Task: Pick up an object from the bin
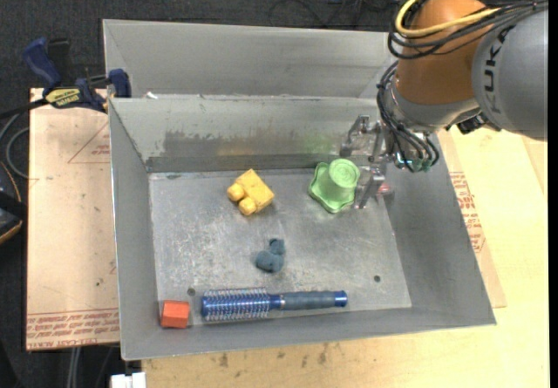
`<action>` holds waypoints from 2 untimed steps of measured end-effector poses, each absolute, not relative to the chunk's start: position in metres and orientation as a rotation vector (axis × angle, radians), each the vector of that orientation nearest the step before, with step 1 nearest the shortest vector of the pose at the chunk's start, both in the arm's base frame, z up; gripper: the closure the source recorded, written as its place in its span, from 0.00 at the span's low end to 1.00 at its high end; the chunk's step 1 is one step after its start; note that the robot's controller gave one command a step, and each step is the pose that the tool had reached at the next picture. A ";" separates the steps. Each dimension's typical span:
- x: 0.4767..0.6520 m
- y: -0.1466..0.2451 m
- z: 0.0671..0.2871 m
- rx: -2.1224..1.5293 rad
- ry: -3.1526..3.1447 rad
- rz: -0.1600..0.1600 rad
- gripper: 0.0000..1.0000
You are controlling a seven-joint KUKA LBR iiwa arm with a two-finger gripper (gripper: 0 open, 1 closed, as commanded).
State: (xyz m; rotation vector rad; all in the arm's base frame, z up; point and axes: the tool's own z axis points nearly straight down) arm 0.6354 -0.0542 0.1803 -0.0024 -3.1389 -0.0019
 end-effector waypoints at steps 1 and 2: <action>0.564 -0.073 0.136 0.293 -3.124 -0.001 0.00; 0.490 -0.039 0.184 0.560 -3.092 -0.002 0.00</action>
Offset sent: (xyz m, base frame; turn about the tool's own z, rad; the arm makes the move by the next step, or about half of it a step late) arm -0.0704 -0.0184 -0.0422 -0.1926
